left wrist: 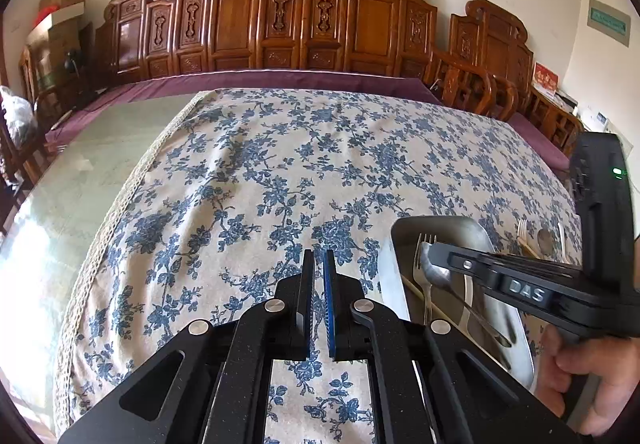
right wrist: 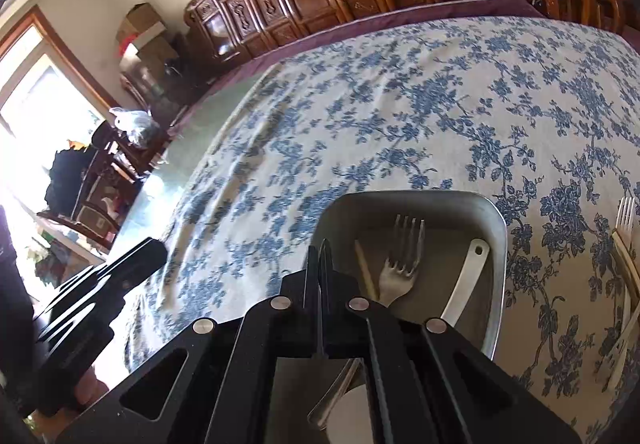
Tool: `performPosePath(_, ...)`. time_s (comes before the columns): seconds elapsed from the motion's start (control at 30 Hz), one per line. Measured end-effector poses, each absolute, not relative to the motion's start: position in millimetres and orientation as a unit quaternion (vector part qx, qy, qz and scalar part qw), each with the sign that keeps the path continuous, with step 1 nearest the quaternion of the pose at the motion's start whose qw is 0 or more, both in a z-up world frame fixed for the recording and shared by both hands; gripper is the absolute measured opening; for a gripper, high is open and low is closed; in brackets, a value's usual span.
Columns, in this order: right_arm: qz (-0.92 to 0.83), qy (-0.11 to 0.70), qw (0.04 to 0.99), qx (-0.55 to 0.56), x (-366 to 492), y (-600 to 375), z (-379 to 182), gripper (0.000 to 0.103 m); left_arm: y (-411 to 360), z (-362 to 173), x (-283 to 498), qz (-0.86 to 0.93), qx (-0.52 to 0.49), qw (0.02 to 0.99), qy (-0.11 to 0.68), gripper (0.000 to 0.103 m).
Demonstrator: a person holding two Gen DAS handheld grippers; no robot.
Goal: Organize utensils
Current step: 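Lower the metal spoon into the tray and open the right gripper, then grasp a white plastic spoon from the pile with the right gripper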
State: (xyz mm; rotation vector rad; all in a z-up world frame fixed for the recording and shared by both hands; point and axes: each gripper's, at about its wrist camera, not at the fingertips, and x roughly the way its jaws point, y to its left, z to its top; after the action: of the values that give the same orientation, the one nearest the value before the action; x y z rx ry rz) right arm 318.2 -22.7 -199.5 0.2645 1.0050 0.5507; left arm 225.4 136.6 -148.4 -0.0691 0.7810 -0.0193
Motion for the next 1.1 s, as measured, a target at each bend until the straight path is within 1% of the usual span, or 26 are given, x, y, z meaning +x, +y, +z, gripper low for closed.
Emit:
performPosePath(0.37, 0.228, 0.487, 0.834, 0.125, 337.2, -32.2, -213.2, 0.002, 128.1, -149.1, 223.9, -0.014, -0.025, 0.924, 0.380, 0.003)
performPosePath(0.5, 0.227, 0.482, 0.839, 0.114, 337.8, -33.7, -210.3, 0.005, 124.0, -148.9, 223.2, -0.017, -0.023, 0.924, 0.380, 0.003)
performPosePath(0.73, 0.236, 0.462, 0.850, 0.090, 333.4, -43.9, -193.0, 0.005, 111.4, -147.2, 223.8, -0.026, -0.018, 0.926, 0.377, 0.003)
performPosePath(0.97, 0.245, 0.411, 0.878, 0.016, 306.6, -74.9, -160.9, 0.005, 86.4, -144.7, 225.8, -0.043, -0.012, 0.926, 0.374, 0.003)
performPosePath(1.1, 0.234, 0.394, 0.889, -0.008, 291.8, -105.2, -153.2, 0.005, 66.5, -144.9, 226.1, -0.058, -0.004, 0.926, 0.373, 0.003)
